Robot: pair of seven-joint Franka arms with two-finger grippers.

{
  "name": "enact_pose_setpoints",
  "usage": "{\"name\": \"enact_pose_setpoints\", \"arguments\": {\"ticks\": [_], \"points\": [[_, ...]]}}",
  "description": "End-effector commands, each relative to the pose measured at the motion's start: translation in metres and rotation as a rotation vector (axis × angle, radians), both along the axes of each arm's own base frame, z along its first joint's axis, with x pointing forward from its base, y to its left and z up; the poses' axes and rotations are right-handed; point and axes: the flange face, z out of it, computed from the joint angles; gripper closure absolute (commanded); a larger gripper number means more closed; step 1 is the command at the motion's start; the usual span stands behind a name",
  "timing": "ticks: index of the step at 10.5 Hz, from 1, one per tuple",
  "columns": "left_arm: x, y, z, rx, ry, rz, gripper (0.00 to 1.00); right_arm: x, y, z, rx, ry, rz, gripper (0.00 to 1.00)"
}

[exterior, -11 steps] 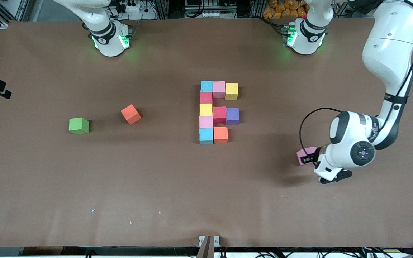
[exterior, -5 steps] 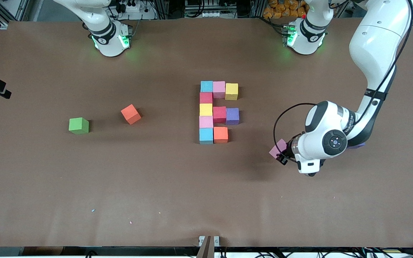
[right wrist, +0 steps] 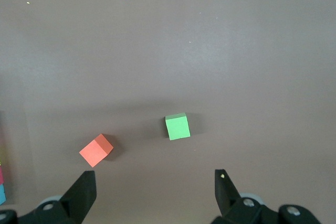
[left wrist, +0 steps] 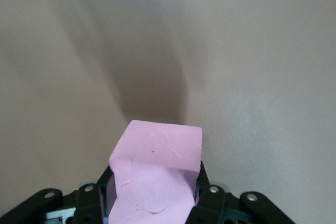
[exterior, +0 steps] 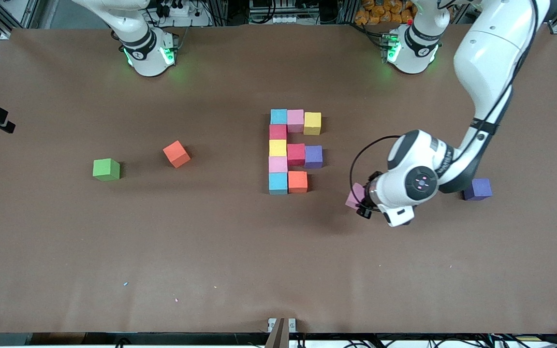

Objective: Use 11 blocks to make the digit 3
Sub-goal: 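Carry the lavender cube with the left gripper toward the orange cube, then lower the lavender cube beside the orange cube and open the left gripper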

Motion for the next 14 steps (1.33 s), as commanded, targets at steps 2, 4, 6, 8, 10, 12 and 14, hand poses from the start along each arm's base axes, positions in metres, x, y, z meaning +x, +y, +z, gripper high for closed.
{"name": "enact_pose_setpoints", "arguments": {"ticks": [2,4,6,8,10,12,14], "points": [[-0.013,-0.031,-0.013,-0.010,-0.026,0.167,1.00,-0.002,-0.004,0.006,0.014,-0.002,0.004,0.00],[-0.025,-0.039,-0.026,-0.029,-0.046,0.207,1.00,-0.002,-0.003,0.006,0.015,-0.003,0.004,0.00],[-0.035,-0.038,-0.034,-0.027,-0.044,0.270,1.00,-0.002,-0.004,0.006,0.014,-0.002,0.004,0.00],[-0.046,-0.049,-0.036,-0.030,-0.047,0.360,1.00,-0.002,-0.004,0.006,0.014,-0.002,0.004,0.00],[-0.058,-0.062,-0.037,-0.016,-0.030,0.408,1.00,-0.002,-0.004,0.006,0.014,-0.002,0.002,0.00],[-0.075,-0.075,-0.034,-0.001,-0.026,0.416,1.00,-0.002,-0.004,0.006,0.014,-0.001,0.002,0.00],[-0.079,-0.078,-0.039,0.003,-0.019,0.410,1.00,-0.002,-0.004,0.006,0.014,-0.001,0.002,0.00]]}}
